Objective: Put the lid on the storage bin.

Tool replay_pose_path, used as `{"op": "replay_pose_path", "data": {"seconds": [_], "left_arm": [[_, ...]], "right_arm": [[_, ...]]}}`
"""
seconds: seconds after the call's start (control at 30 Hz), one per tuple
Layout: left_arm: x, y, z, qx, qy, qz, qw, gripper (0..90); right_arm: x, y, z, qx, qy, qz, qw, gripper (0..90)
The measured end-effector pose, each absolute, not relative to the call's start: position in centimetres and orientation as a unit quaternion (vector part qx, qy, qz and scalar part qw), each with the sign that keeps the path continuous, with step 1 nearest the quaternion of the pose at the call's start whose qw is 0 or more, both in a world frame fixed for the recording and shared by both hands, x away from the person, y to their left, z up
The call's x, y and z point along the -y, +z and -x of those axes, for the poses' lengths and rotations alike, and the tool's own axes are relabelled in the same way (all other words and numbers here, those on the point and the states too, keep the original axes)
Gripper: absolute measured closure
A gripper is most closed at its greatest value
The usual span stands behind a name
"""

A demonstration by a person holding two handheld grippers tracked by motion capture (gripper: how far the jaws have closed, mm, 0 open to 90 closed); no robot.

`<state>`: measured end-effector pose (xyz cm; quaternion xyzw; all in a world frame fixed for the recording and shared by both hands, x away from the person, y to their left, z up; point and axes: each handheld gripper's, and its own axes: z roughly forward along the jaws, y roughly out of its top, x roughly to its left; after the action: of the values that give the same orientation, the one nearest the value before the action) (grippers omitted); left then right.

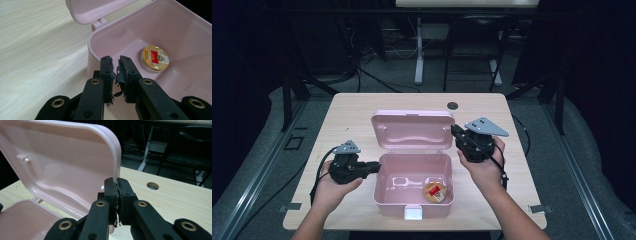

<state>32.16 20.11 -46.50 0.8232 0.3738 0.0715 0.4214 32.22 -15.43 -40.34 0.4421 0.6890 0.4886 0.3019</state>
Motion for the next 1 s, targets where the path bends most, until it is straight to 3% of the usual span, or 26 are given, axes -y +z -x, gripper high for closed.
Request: {"op": "replay_pose_path", "data": {"seconds": [1.0], "left_arm": [[-20.1, -46.5, -32.2, -0.374, 0.072, -0.823, 0.422, 80.9]], "right_arm": [[15.6, -40.5, -30.5, -0.692, 0.493, -0.433, 0.299, 86.2]]}}
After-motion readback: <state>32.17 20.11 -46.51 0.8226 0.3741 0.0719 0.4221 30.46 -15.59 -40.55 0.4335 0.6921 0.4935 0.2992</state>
